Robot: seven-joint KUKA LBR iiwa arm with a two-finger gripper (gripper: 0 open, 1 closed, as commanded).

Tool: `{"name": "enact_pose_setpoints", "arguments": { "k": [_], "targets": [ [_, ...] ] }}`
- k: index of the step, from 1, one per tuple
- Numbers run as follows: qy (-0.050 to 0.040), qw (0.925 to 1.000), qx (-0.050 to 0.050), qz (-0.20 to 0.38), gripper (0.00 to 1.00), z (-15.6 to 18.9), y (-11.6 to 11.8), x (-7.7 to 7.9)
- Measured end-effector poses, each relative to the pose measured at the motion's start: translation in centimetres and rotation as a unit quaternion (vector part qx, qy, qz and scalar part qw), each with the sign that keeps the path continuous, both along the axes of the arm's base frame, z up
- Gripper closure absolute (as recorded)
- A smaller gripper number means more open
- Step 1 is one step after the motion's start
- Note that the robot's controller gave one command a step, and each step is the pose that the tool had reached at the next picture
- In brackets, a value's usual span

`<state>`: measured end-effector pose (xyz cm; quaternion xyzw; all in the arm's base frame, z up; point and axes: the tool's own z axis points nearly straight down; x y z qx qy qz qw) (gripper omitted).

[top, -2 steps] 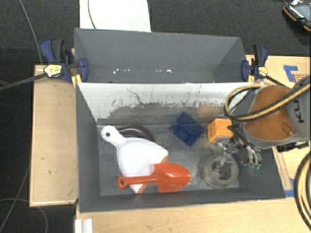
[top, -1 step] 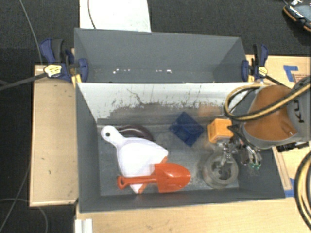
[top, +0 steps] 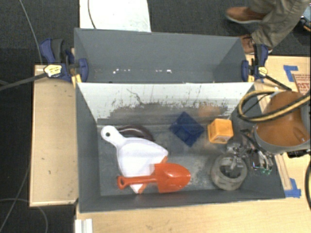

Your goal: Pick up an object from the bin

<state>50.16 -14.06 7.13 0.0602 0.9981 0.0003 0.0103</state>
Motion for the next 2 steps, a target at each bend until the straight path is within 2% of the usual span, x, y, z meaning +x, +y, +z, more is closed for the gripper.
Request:
{"name": "enact_pose_setpoints", "arguments": {
  "k": [1,2],
  "targets": [
    [-0.0020,1.0000,0.001,-0.009,1.00,-0.01,0.13,-0.62],
    [-0.0022,1.0000,0.001,-0.005,1.00,0.03,-0.18,-0.19]
  ]
}}
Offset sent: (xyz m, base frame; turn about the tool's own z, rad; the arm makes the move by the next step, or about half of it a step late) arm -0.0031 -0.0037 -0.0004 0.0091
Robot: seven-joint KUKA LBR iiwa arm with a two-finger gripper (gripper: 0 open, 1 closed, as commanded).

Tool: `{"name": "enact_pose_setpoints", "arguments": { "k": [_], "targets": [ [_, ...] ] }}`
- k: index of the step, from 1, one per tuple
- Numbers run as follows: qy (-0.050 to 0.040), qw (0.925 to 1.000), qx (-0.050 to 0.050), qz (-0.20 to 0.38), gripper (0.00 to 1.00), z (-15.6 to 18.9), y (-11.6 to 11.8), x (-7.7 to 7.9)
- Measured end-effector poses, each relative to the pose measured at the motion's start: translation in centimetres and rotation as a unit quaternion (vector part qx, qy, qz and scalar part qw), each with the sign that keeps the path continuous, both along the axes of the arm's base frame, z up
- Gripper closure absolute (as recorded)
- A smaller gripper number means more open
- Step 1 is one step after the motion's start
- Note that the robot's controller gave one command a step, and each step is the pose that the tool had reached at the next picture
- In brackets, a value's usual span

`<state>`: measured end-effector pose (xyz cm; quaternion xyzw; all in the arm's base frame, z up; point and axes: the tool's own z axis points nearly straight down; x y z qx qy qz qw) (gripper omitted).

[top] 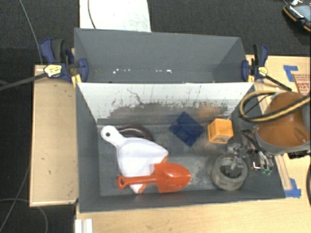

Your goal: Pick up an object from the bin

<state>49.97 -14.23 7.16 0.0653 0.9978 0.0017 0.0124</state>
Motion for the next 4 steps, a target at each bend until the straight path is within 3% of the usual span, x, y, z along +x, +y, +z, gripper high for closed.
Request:
{"name": "enact_pose_setpoints", "arguments": {
  "k": [1,4],
  "targets": [
    [-0.0040,1.0000,-0.002,-0.001,1.00,2.1,0.1,0.0],
    [-0.0071,0.9999,0.000,-0.012,1.00,0.0,-0.5,0.4]
  ]
}}
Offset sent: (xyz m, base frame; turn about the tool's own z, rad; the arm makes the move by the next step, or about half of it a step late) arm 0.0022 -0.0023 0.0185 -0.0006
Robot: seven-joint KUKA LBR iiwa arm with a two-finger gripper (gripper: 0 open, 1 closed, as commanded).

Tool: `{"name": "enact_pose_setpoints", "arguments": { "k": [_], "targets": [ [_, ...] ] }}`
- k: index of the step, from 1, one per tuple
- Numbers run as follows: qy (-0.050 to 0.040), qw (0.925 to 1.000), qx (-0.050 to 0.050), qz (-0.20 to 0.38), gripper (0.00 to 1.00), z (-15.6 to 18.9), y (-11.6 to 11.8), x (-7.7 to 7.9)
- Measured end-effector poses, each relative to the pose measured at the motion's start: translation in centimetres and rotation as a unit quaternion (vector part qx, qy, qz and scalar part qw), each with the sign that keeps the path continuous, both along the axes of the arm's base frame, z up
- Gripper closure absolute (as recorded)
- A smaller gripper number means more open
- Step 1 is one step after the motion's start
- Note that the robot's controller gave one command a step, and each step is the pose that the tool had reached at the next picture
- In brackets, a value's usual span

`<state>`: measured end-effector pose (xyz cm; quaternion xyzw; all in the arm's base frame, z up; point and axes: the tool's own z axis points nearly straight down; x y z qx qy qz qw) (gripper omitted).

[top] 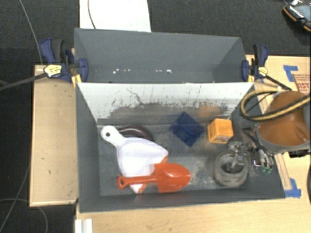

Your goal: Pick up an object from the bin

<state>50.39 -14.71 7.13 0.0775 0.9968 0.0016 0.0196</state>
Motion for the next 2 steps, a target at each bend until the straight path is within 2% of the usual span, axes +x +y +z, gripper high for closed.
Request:
{"name": "enact_pose_setpoints", "arguments": {
  "k": [1,2],
  "targets": [
    [-0.0020,1.0000,0.000,0.007,1.00,0.00,0.23,-0.64],
    [-0.0027,1.0000,0.001,0.004,1.00,-0.05,-0.08,-0.19]
  ]
}}
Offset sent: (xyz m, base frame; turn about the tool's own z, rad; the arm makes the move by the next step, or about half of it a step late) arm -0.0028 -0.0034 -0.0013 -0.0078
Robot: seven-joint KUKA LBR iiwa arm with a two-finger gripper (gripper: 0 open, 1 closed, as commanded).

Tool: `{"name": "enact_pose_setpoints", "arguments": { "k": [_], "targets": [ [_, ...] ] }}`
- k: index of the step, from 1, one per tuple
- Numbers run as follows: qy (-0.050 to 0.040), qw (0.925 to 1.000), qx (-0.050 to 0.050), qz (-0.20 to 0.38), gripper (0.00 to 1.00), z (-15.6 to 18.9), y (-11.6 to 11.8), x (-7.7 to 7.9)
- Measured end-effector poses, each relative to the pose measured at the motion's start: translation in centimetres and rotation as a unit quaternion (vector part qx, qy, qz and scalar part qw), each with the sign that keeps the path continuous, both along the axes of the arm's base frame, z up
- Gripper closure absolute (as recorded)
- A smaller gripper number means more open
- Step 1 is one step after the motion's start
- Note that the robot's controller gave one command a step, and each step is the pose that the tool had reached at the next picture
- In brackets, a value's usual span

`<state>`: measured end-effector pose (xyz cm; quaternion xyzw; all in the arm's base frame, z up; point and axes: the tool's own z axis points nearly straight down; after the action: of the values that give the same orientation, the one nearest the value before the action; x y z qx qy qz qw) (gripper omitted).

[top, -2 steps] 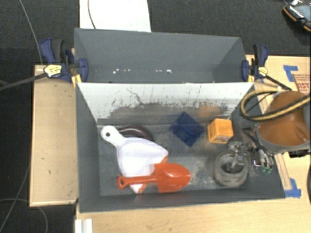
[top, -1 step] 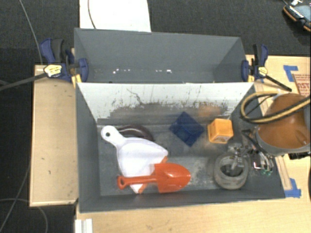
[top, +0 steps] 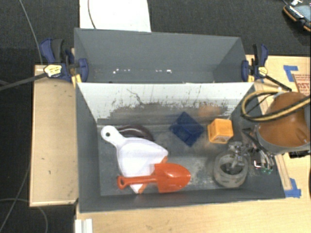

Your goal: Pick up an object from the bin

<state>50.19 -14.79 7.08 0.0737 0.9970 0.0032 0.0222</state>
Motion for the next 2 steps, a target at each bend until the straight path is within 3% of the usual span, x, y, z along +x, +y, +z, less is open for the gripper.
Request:
{"name": "enact_pose_setpoints", "arguments": {
  "k": [1,2],
  "targets": [
    [-0.0018,0.9999,0.000,0.014,1.00,1.3,-0.2,0.4],
    [-0.0017,1.0000,0.001,-0.003,1.00,0.0,0.2,-0.3]
  ]
}}
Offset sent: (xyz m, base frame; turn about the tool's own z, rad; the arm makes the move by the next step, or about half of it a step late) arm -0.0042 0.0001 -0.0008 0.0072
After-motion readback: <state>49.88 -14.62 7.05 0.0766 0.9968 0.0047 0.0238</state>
